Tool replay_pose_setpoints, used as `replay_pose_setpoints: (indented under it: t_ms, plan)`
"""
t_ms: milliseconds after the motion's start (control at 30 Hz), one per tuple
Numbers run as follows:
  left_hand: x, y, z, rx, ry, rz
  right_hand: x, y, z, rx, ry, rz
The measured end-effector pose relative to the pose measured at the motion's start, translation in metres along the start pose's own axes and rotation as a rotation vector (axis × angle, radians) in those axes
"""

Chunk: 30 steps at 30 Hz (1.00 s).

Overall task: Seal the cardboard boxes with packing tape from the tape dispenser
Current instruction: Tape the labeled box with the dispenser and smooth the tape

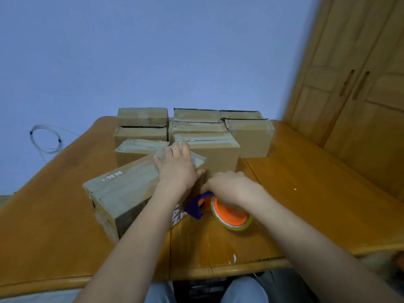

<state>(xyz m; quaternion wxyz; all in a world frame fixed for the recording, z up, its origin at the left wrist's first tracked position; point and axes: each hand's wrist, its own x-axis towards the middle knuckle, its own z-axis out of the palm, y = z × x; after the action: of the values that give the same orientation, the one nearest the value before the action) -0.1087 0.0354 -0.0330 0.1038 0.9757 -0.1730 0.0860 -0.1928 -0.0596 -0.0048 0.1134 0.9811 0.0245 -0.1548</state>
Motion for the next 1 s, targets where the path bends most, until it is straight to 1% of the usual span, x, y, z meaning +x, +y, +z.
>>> replay_pose_setpoints:
  t_ms: [67,167,400,467,533,600,667,733,800,867,900,933,1000]
  plan:
    - [0.0,0.0,0.0,0.003,0.018,0.015,-0.005,0.024,-0.003,0.013,0.073,-0.026]
    - [-0.002,0.001,0.002,0.02,0.048,0.035,-0.008,0.055,0.002,0.096,0.029,0.006]
    - [-0.008,-0.001,0.0,0.077,0.08,0.092,0.011,0.105,0.051,0.565,0.035,0.154]
    - [-0.012,-0.003,-0.002,0.084,0.094,0.142,0.021,0.112,0.069,0.643,0.037,0.202]
    - [-0.02,-0.008,-0.006,0.039,0.096,0.235,0.027,0.119,0.085,0.723,0.081,0.275]
    - [-0.03,-0.017,-0.013,-0.075,0.047,0.353,0.029,0.126,0.099,0.773,0.164,0.366]
    - [-0.038,-0.032,-0.022,-0.2,-0.056,0.452,0.028,0.131,0.11,0.771,0.234,0.404]
    - [-0.042,-0.048,-0.031,-0.325,-0.188,0.497,0.027,0.132,0.117,0.762,0.266,0.418]
    - [-0.044,-0.061,-0.035,-0.396,-0.287,0.522,0.026,0.132,0.119,0.743,0.281,0.418]
    - [-0.046,-0.071,-0.036,-0.424,-0.34,0.527,0.025,0.13,0.119,0.647,0.369,0.408]
    - [-0.047,-0.074,-0.036,-0.427,-0.354,0.523,0.023,0.126,0.118,0.615,0.464,0.393]
    - [-0.048,-0.075,-0.037,-0.424,-0.358,0.521,0.022,0.118,0.117,0.62,0.584,0.346]
    - [-0.048,-0.076,-0.036,-0.415,-0.346,0.521,0.02,0.096,0.11,0.73,0.807,0.167]
